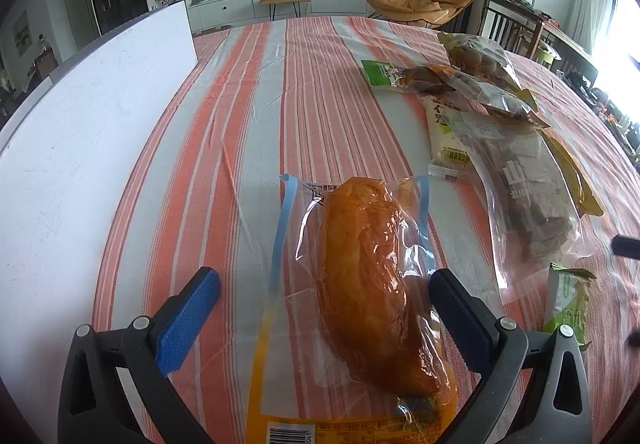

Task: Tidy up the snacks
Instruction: 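Grasp the orange sausage bag with the left gripper, then grasp the green cracker packet with the right gripper while the left gripper holds the sausage bag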

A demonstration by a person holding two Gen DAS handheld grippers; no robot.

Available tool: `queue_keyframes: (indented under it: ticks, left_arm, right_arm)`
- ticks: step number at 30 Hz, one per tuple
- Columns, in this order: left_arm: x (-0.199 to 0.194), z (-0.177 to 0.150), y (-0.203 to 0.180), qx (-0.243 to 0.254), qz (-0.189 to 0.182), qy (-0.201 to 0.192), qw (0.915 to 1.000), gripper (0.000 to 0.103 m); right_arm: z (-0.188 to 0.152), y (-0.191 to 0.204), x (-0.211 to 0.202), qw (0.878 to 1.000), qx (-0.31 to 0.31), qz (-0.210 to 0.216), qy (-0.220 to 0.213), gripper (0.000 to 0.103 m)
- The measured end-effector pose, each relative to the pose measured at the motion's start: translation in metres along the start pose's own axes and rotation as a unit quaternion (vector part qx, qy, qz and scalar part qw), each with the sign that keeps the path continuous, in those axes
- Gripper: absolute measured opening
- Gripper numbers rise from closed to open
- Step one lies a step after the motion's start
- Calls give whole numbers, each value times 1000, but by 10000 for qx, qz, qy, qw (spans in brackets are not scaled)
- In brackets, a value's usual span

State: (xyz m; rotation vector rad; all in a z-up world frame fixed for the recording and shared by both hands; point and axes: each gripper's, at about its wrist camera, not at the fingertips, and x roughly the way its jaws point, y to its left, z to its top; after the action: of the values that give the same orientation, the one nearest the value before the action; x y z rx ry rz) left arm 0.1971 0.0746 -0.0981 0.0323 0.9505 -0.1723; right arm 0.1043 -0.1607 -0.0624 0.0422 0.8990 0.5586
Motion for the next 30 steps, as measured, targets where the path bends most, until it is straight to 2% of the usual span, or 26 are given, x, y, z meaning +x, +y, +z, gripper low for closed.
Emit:
queue_keyframes:
  ticks: [4,6,8,9,11,13,20,23,25,29,30]
  left_arm:
    - [0,0,0,1,2,0,10000,103]
    - [0,0,0,2,2,0,10000,103]
    - [0,0,0,1,0,-1,10000,103]
    - [0,0,0,1,0,-1,10000,103]
    - [0,0,0,-1,-2,0,10000,103]
    - [0,0,0,-1,1,-1,10000,103]
    - [0,0,0,-2,-1,-1,10000,103]
    - [0,0,0,-2,0,-1,10000,103]
    - [0,0,0,0,4,-1,10000,103]
    - [0,0,0,0,1,-2,10000,103]
    - [0,0,0,-1,1,-2,10000,103]
  right_arm:
    - [17,49,40,9941,-998,51,431,101]
    - [19,59,55,9911,-1170,116,631,99]
    - [18,64,67,9887,-1219,79,865,84]
    - [16,68,66,9873,-1359,-153,812,72]
    - [13,70,64,9860,-1413,-298,836,66]
    - [10,67,58,9882,-1239,-351,834,62]
    - [-15,45,22,9890,-687,-929,923,62]
    - [-16,14,3,9882,-250,-1228,878,59]
    - [-13,-19,-6,9875,219,-1390,704,55]
    - [0,-67,-10,9779,796,-1922,229,58]
    - [0,-77,-12,9745,915,-2043,135,64]
